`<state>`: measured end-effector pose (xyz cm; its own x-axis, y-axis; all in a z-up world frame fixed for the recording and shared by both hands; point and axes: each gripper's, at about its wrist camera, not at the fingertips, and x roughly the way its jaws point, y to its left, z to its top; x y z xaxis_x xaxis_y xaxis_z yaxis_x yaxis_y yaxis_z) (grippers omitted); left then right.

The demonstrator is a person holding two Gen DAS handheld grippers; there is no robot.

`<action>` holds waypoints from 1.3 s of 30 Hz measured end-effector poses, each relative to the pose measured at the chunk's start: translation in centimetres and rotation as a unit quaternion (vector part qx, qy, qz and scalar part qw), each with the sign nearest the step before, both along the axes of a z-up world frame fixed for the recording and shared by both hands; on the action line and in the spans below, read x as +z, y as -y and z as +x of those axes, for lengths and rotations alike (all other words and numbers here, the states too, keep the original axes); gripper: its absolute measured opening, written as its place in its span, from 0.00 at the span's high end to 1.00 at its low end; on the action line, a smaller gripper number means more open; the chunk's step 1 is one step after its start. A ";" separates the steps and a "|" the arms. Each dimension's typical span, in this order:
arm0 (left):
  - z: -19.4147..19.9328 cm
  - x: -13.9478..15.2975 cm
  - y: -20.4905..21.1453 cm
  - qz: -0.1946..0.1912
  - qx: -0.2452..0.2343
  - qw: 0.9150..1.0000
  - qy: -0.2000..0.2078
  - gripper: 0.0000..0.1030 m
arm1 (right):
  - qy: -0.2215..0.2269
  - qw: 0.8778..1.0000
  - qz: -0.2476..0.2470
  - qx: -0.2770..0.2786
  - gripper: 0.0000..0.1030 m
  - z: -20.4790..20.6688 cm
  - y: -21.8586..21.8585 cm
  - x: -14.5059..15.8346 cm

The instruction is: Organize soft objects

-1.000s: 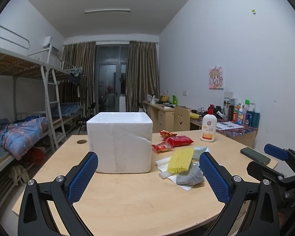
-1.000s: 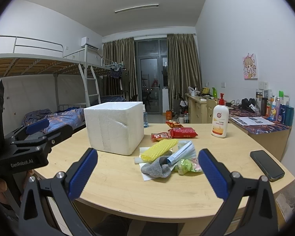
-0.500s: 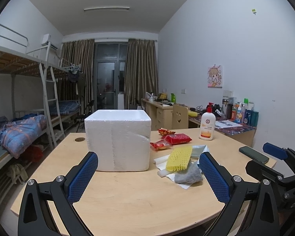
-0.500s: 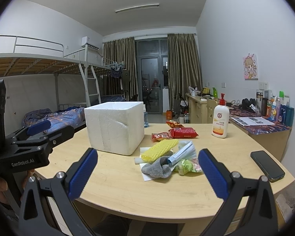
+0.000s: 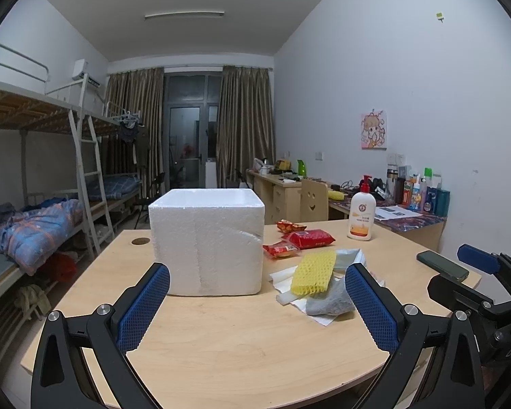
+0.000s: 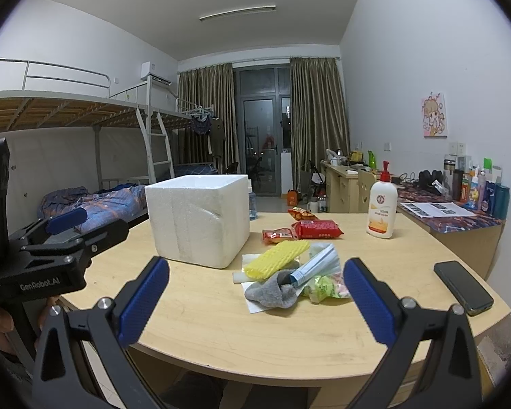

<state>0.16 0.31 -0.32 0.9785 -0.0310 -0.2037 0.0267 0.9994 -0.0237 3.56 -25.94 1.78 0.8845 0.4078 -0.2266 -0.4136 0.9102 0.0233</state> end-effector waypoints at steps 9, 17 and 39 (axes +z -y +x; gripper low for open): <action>0.0 -0.1 0.1 0.002 -0.002 1.000 0.000 0.00 | 0.000 1.000 -0.001 -0.001 0.00 -0.2 0.1 0.1; 1.0 -0.2 0.1 -0.003 -0.009 1.000 -0.007 0.00 | -0.012 1.000 -0.006 -0.006 0.00 1.0 0.3 0.1; 8.0 -1.6 1.3 -0.001 -0.057 0.997 -0.055 0.00 | -0.065 0.997 -0.024 -0.020 0.00 7.3 0.7 -1.3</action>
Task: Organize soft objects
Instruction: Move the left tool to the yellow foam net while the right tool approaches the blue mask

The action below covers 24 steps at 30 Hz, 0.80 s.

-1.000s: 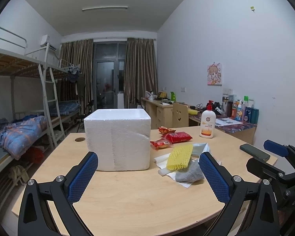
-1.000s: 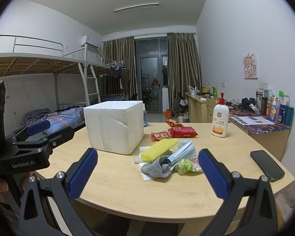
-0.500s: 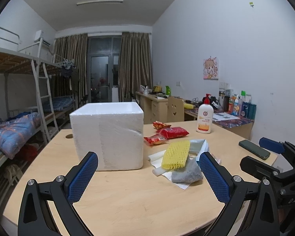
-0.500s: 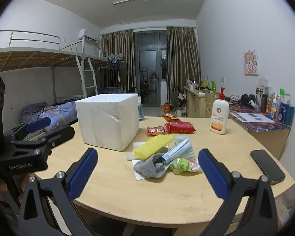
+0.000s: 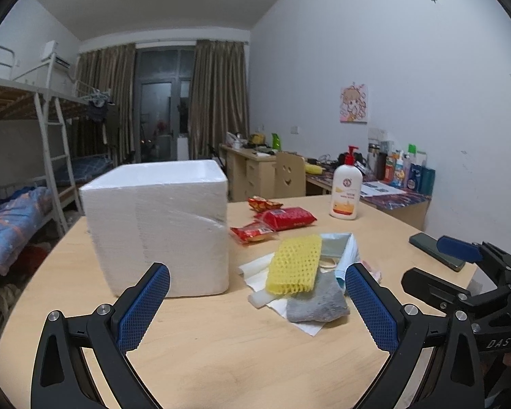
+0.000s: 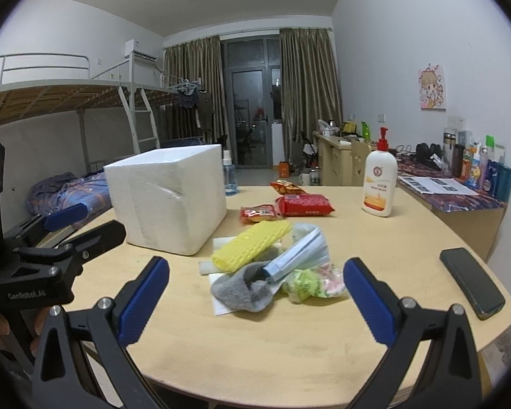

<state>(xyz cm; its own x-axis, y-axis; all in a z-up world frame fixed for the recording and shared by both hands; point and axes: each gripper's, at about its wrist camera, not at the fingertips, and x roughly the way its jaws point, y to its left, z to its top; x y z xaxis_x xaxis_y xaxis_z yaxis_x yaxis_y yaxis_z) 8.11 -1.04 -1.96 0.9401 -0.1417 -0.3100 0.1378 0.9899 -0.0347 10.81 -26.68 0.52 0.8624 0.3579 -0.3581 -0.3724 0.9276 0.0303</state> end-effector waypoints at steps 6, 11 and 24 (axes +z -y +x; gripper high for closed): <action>2.8 -0.6 1.0 -0.007 -0.028 0.999 -0.026 0.00 | -0.018 1.000 -0.003 -0.008 0.00 2.2 0.7 -0.4; 4.8 -1.2 2.0 -0.012 -0.050 0.998 -0.036 0.00 | -0.034 0.999 -0.002 -0.015 0.00 4.0 1.7 -0.9; 10.2 -2.9 4.7 -0.006 -0.062 0.994 -0.086 0.00 | -0.071 0.997 -0.021 -0.018 0.00 8.8 3.4 -1.5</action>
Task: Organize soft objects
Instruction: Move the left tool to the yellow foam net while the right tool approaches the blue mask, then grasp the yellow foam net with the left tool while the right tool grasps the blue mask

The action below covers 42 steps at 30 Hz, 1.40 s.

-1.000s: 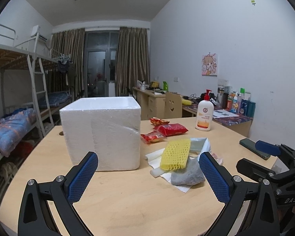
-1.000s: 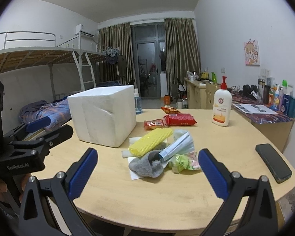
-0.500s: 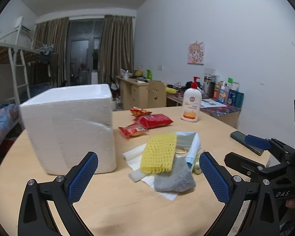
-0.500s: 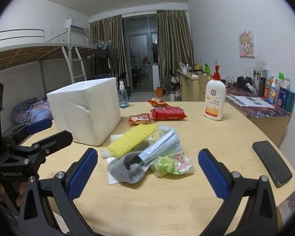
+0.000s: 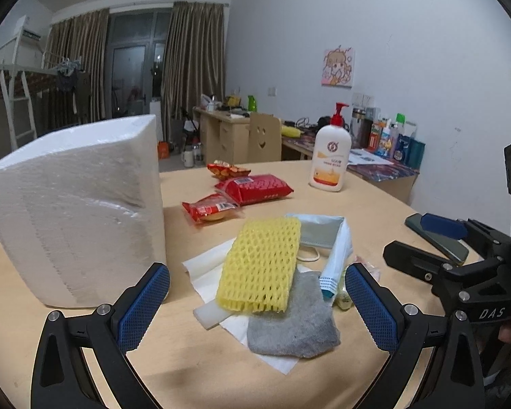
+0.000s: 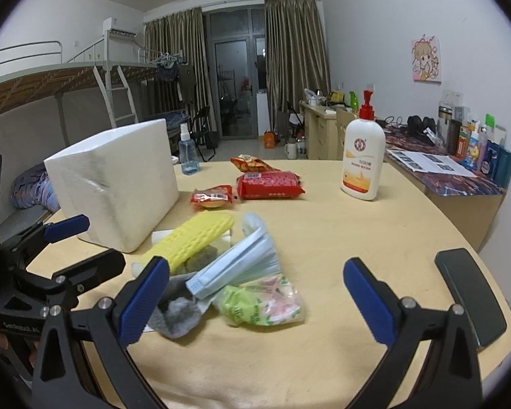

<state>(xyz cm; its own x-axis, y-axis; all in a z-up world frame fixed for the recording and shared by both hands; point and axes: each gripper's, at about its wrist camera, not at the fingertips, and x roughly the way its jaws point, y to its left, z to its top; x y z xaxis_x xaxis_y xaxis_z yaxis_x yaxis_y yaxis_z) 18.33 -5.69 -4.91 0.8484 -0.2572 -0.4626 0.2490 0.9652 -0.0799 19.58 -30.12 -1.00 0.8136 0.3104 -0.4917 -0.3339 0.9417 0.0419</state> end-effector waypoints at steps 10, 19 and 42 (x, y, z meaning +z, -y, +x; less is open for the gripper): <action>3.2 -1.0 1.4 0.010 -0.009 0.999 -0.035 0.10 | -0.033 0.999 0.005 0.001 0.00 3.3 1.7 -0.4; 6.3 -2.5 2.3 0.001 -0.006 0.995 -0.097 0.29 | -0.068 0.997 -0.006 0.026 0.03 5.9 1.4 -1.1; 7.6 -3.7 2.2 0.007 0.016 0.990 -0.137 0.85 | -0.099 0.990 -0.038 0.090 0.41 8.7 -1.2 -2.6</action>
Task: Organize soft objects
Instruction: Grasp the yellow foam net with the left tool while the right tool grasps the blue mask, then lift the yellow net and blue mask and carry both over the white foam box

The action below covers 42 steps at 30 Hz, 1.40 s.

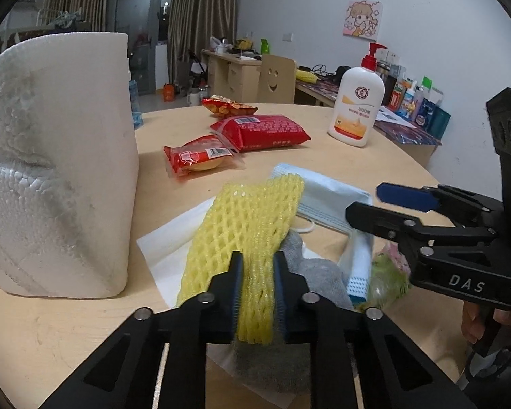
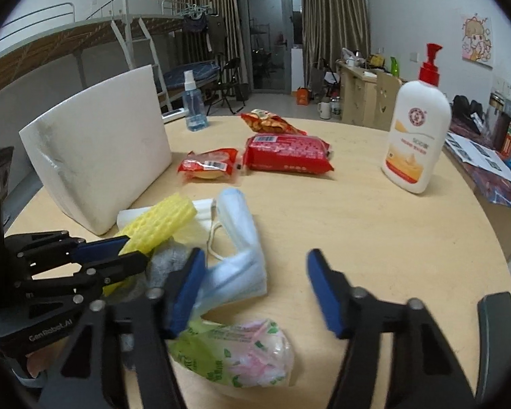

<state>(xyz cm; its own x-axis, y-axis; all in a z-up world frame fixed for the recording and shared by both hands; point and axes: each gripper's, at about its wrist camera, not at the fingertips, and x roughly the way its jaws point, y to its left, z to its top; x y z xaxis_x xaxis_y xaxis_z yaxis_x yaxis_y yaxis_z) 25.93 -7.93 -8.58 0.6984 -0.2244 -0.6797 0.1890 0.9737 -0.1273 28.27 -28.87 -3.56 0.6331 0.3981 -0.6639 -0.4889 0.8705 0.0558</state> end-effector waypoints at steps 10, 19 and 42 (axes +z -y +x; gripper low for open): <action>-0.1 0.0 -0.2 -0.008 -0.003 1.000 0.001 0.89 | -0.029 0.999 0.009 0.015 0.64 0.9 -0.5 -0.7; -0.5 0.3 -0.2 -0.012 -0.009 1.000 0.016 0.91 | -0.033 0.999 0.016 0.013 0.87 0.8 -0.3 -1.0; -6.8 7.3 -2.4 -0.009 -0.001 0.991 0.135 0.91 | 0.070 0.994 0.085 -0.022 0.88 -4.4 1.7 5.3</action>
<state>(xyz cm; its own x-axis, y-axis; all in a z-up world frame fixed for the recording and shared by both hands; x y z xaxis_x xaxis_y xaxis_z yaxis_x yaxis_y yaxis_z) 19.12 -5.55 -1.25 0.8536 -0.2374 -0.4637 0.2214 0.9711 -0.0895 23.87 -30.62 1.78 0.7342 0.4662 -0.4935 -0.4634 0.8754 0.1375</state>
